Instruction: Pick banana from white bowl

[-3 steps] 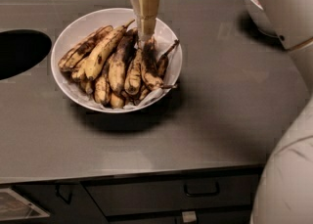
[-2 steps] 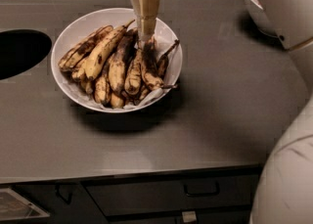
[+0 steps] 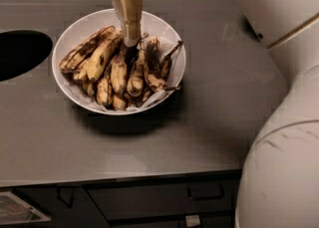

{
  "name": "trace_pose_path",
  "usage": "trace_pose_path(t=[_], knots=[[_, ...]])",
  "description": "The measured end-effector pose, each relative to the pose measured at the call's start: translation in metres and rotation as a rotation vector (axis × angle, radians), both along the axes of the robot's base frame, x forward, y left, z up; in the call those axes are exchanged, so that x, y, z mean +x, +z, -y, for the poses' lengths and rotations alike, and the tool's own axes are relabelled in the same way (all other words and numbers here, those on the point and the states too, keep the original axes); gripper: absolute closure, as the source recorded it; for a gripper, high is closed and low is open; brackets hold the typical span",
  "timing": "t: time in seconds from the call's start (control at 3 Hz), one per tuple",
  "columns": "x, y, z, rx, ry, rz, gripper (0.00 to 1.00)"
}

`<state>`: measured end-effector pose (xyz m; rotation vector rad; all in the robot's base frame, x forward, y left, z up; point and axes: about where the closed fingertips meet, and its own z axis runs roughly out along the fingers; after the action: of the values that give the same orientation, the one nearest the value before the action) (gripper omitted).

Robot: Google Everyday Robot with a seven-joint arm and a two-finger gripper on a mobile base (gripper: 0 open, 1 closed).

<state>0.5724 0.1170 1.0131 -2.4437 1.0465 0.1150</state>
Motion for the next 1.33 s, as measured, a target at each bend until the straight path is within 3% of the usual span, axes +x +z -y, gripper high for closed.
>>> trace_pose_path(t=[0.33, 1.0, 1.33], knots=[[-0.007, -0.013, -0.008, 0.018, 0.039, -0.042, 0.00], [-0.011, -0.041, -0.004, 0.059, 0.046, -0.119, 0.00], [-0.011, -0.041, -0.004, 0.059, 0.046, -0.119, 0.00]])
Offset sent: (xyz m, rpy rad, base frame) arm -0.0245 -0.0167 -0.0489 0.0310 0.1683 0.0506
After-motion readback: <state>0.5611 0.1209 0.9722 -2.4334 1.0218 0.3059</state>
